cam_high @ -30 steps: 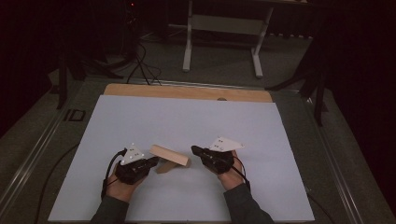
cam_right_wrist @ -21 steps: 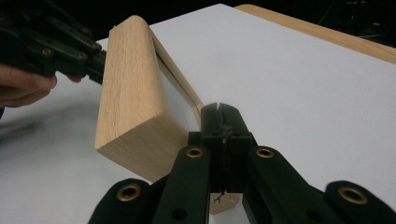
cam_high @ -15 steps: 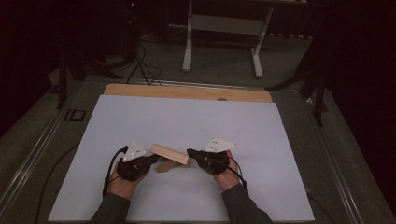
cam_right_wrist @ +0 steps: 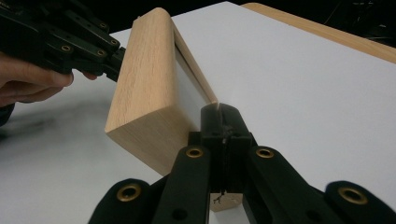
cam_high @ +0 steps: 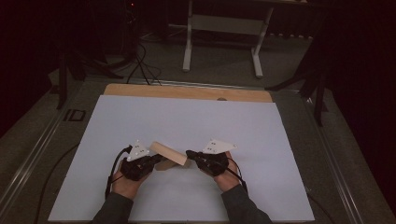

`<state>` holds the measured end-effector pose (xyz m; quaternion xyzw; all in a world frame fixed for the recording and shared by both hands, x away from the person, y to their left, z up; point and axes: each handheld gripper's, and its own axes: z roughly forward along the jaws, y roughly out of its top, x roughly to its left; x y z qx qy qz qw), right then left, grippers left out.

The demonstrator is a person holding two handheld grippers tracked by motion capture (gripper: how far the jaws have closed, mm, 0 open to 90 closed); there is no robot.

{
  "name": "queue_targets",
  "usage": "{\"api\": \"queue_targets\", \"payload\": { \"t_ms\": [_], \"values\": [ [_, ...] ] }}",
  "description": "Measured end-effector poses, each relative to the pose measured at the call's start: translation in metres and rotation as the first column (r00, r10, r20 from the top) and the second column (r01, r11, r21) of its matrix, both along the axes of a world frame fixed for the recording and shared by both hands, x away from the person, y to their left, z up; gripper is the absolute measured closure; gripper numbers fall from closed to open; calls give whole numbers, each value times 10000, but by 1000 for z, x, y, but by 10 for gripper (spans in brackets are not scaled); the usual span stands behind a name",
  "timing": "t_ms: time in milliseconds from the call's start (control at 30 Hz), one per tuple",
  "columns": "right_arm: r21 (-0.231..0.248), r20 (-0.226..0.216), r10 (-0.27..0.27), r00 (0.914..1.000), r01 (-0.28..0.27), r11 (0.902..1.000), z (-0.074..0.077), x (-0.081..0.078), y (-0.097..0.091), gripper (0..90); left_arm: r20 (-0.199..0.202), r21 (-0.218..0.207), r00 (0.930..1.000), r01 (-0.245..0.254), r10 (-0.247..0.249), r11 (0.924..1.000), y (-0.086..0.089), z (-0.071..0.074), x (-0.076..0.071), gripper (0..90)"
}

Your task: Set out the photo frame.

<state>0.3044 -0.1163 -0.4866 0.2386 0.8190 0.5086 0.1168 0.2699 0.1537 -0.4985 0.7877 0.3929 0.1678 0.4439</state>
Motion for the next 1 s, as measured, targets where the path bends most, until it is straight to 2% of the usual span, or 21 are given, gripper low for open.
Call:
{"api": "queue_targets", "payload": {
  "t_ms": [533, 1000],
  "values": [
    [-175, 116, 188, 9998, -185, 9997, 1, -7, 5, 896, 66, -151, 9992, 396, -395, 9991, -11, 4, -5, 895],
    [-305, 169, 318, 9994, -313, 9990, 2, -12, 8, 896, -25, -166, 9992, 409, -410, 9990, -15, 3, -7, 895]
  ]
}}
